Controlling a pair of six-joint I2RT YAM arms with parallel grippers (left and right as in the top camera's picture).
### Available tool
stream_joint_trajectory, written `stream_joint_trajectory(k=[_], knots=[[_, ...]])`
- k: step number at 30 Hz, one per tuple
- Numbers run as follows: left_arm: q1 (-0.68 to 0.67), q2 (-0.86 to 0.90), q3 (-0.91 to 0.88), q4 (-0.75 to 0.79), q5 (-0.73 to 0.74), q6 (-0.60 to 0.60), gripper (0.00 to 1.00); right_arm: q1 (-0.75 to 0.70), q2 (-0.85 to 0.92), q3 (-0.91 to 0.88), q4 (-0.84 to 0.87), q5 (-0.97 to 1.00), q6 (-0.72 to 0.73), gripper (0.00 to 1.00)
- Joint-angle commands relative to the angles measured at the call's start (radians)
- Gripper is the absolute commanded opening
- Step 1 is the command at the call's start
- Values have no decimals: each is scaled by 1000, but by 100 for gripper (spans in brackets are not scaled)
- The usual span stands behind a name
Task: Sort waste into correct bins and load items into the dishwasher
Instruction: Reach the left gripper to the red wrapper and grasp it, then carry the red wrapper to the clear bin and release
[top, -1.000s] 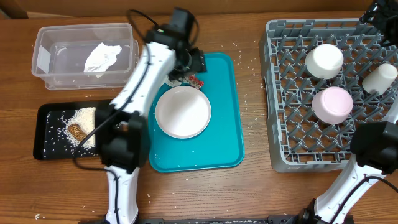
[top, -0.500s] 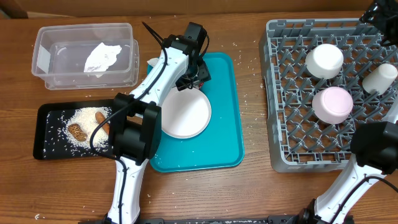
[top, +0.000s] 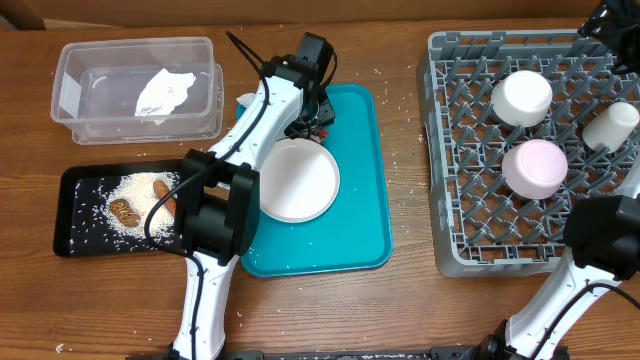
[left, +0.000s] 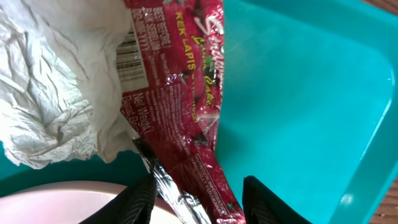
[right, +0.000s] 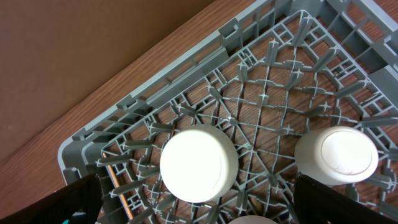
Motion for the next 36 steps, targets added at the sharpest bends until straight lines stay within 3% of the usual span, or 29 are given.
stream_joint_trajectory(k=[1,7,8,10,23,33,36], knots=[[-1,4,-34,4,-21,-27,48,0,-19,17,5,3,1,100],[-1,4,-36,10,-21,-26,33,0,-19,17,5,3,1,100],[-1,4,-35,10,-21,-26,28,0,-19,17,5,3,1,100],[-1,3,-31,7,-17,-26,4,0,-19,17,5,3,1,100],[-1,-139,10,-17,11,-2,4,0,-19,17,5,3,1,100],[93,-324,10,21,-514,-2,4,0,-19,17,5,3,1,100],[144,-325,9,32,-600,-2,4,0,-19,17,5,3,1,100]])
